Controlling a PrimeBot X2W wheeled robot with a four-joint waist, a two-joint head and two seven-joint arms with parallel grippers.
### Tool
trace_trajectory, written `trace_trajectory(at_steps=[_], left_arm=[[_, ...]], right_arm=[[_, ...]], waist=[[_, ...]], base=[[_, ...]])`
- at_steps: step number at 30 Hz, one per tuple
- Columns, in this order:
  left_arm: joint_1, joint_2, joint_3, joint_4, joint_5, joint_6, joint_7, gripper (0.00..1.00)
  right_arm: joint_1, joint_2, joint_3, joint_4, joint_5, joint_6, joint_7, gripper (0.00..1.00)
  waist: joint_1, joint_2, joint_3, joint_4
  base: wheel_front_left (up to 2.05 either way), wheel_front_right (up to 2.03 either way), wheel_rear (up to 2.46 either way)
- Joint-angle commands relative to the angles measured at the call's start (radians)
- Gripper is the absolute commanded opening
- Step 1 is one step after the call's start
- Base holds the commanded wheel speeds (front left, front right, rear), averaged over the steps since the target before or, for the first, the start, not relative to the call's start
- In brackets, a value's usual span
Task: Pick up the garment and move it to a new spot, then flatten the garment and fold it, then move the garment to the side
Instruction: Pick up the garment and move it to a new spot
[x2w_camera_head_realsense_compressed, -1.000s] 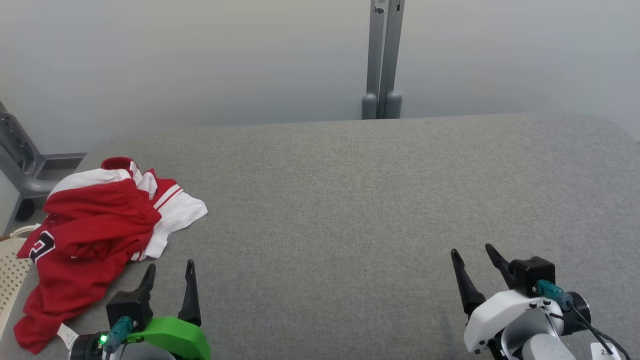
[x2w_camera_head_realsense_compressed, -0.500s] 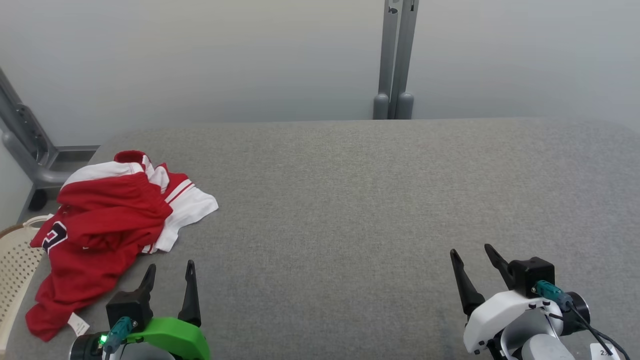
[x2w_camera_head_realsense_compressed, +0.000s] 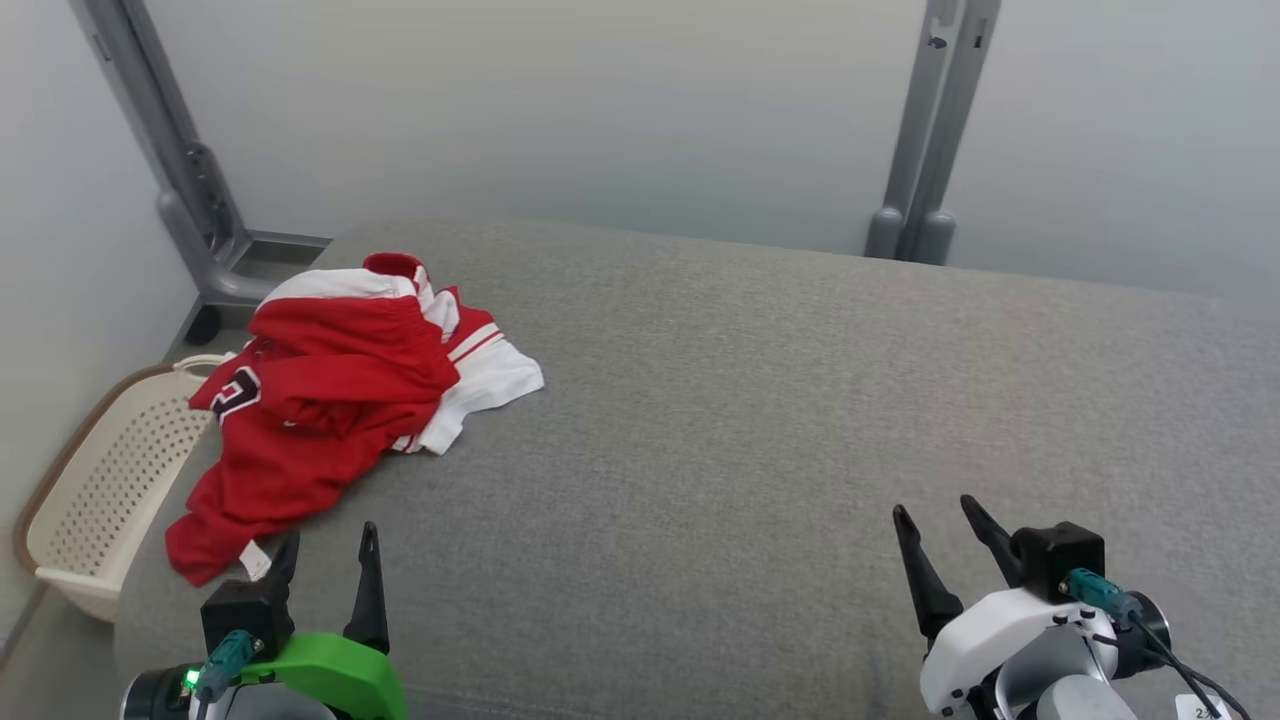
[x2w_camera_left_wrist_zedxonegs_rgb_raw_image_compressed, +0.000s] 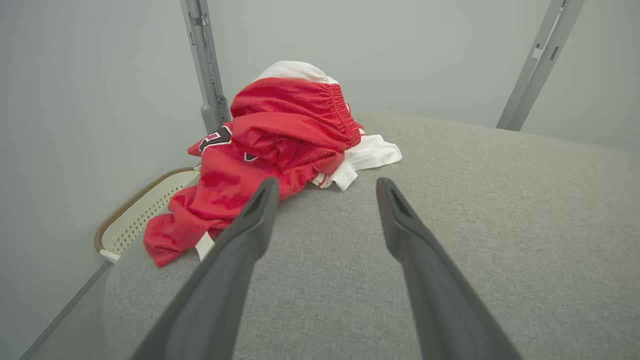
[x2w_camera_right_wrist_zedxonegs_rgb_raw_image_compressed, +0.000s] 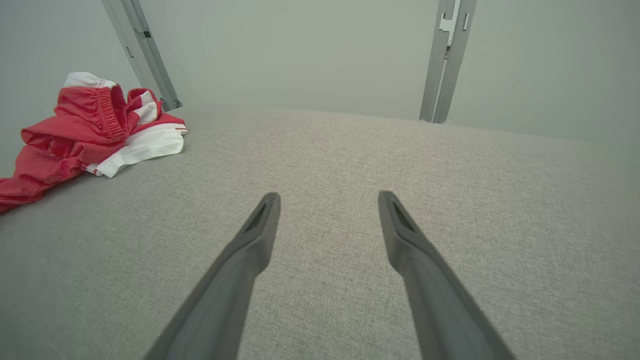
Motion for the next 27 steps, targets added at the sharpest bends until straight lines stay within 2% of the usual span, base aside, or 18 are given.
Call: trace_trajectory(at_steps=[1,13,23,27], left_arm=[[0.010,0.010,-0.001,-0.006,-0.005,0.004,0.004,1.00],[0.035,0.040,-0.008,-0.063,-0.005,0.018,0.043,1.00],[0.011,0.049,-0.018,-0.075,-0.018,0.013,0.089,1.00],[-0.059,0.059,-0.037,-0.040,-0.021,-0.017,0.143,1.00]], right_arm=[[-0.001,-0.003,0.003,0.004,0.009,0.000,-0.009,1.00],[-0.008,-0.003,0.028,0.037,0.039,0.000,-0.036,1.00],[-0.012,-0.003,0.032,0.056,0.044,0.000,-0.047,1.00],[-0.011,-0.003,0.028,0.048,0.035,0.000,-0.039,1.00]], waist=[[0.0000,0.0000,-0.006,0.070],[0.0000,0.0000,-0.006,0.188],[0.0000,0.0000,0.000,0.215],[0.0000,0.0000,0.012,0.211]], base=[[0.00,0.00,0.00],[0.00,0.00,0.00],[0.00,0.00,0.00],[0.00,0.00,0.00]])
